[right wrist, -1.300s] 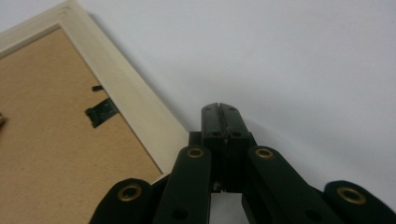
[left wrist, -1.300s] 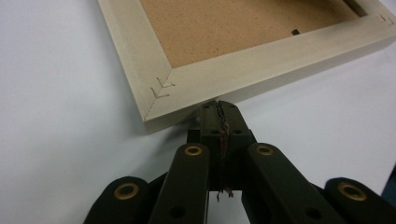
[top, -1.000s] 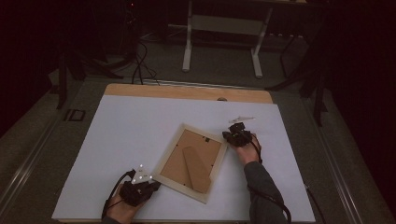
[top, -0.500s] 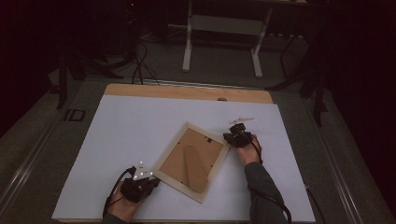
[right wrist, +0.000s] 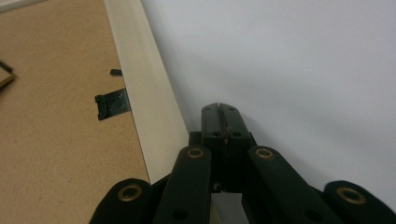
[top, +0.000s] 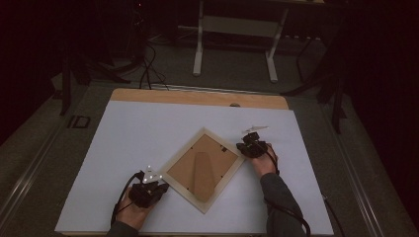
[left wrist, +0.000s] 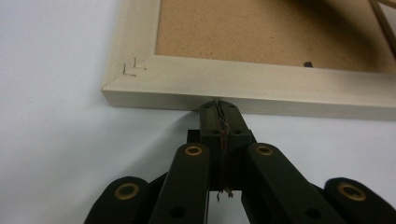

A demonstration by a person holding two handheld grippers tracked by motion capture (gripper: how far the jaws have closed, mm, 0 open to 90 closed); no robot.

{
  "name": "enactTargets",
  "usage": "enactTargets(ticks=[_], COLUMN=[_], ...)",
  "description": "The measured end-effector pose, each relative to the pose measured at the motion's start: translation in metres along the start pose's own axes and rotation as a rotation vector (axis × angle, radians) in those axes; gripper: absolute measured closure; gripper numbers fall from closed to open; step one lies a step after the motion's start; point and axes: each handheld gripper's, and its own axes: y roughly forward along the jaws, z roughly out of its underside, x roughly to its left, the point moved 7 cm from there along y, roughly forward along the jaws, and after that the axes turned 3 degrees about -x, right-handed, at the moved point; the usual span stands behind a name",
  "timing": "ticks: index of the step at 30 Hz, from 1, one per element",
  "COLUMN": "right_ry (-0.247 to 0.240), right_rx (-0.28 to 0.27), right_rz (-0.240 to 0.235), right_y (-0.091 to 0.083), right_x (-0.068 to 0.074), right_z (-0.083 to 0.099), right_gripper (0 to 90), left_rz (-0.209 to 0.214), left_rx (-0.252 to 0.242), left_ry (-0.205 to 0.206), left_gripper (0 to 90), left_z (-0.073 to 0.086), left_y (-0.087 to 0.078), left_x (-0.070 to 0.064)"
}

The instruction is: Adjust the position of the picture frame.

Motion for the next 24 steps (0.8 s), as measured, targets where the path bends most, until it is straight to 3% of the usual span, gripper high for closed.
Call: enactTargets(ticks=[24], right_ry=[-0.046], right_rx=[0.006], right_rz=[-0.009], right_y=[-0.008], right_x=[0.003], right_z=[0.008], right_gripper=[90.0], left_rz=[-0.046], left_rx=[-0.014], left_ry=[-0.078], left_gripper=[90.0], left_z=[-0.015], left_y=[0.012], left_x=[0.025])
